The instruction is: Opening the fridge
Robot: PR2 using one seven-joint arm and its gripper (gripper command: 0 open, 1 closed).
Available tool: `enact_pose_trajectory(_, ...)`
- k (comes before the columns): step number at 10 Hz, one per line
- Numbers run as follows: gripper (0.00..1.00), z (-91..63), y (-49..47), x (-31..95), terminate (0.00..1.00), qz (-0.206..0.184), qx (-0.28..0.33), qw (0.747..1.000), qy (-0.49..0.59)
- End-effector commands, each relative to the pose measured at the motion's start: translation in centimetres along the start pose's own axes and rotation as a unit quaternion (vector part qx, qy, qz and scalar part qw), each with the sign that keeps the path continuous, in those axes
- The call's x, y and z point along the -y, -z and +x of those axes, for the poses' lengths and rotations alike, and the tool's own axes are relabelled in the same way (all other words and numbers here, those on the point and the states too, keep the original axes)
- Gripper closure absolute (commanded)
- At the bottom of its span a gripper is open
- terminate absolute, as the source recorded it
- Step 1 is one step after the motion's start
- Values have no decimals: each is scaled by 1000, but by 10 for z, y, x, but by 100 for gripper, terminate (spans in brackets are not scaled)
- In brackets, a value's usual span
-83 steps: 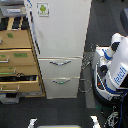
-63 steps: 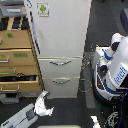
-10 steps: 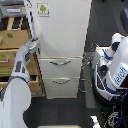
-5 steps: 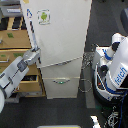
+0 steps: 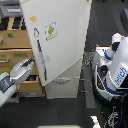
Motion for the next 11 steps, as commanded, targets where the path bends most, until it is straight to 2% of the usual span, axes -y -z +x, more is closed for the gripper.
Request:
enact_pose_trajectory(1, 100, -385, -175, 377, 0, 28, 118, 954, 273)
enact_pose_trajectory(2, 100, -356, -154, 329, 0, 54, 99, 963, 245)
enact_pose_trajectory(4, 100, -230, -51, 157, 0, 48, 29, 987, 153)
enact_pose_trajectory(5, 0, -167, 1, 111, 0, 43, 5, 990, 134)
enact_pose_trajectory(8, 0, -13, 102, 26, 0, 55, -25, 997, 48)
enact_pose_trajectory(9, 0, 85, 154, -2, 0, 85, -55, 995, -5)
enact_pose_trajectory(11, 0, 197, 187, 16, 0, 108, -68, 992, -22)
